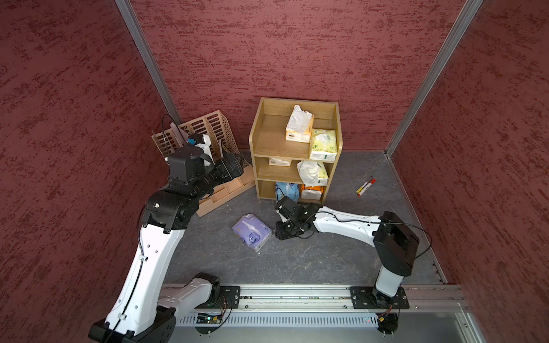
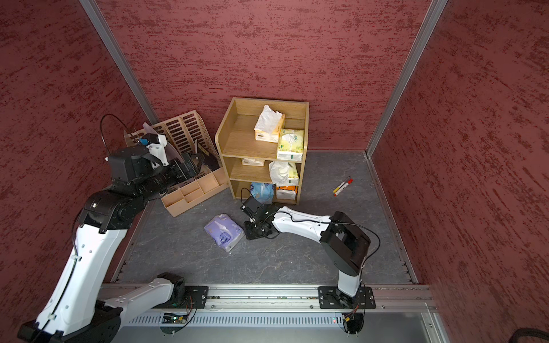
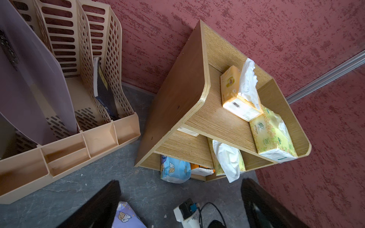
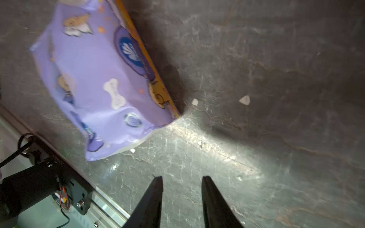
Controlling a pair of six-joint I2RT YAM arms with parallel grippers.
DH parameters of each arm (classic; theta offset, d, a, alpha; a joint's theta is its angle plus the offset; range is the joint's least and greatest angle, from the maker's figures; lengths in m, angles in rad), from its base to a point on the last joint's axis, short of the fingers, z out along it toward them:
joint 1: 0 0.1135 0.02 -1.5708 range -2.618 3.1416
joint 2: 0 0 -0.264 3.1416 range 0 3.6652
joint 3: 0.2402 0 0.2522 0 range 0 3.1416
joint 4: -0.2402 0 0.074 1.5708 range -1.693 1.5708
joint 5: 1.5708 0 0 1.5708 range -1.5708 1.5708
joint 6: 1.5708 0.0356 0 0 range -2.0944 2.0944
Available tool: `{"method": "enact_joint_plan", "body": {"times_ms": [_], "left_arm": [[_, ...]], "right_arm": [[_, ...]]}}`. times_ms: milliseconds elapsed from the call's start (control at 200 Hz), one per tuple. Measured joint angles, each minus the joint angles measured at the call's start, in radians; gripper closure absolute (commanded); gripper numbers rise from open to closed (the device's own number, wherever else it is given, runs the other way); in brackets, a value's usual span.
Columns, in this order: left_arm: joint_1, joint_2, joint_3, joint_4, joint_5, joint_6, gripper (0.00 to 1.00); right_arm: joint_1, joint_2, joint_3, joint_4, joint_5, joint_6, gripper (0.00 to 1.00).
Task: Remove the tissue boxes from the shelf
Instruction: Adjust the box of tissues at the center of the board.
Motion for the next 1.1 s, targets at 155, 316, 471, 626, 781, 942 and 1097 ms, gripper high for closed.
{"method": "enact_joint_plan", "body": {"times_ms": [155, 316, 471, 626, 781, 942, 1097], "left_arm": [[0.003, -0.048, -0.019, 0.013, 0.061, -0.002, 0.0], [0.014, -0.112, -0.061, -0.005, 0.115, 0.016, 0.0], [0.029, -0.137, -0.068, -0.021, 0.17, 0.027, 0.0], [0.035, -0.127, -0.102, -0.006, 0.211, 0.009, 0.0], [0.045, -0.042, -0.094, 0.029, 0.241, 0.009, 0.0], [0.068, 0.084, -0.025, 0.055, 0.253, 0.004, 0.0], [0.07, 0.13, 0.008, 0.119, 0.255, -0.014, 0.0]], "right_arm": [[0.0, 0.162, 0.139, -0.008, 0.007, 0.041, 0.66], [0.0, 0.286, 0.283, -0.002, 0.026, 0.079, 0.65], [0.0, 0.313, 0.382, -0.015, 0.066, 0.097, 0.64], [0.001, 0.271, 0.386, -0.051, 0.103, 0.097, 0.61], [0.024, 0.134, 0.372, -0.132, 0.164, 0.096, 0.58], [0.075, -0.013, 0.449, -0.226, 0.204, 0.059, 0.57], [0.105, -0.097, 0.555, -0.279, 0.231, -0.013, 0.55]]}}
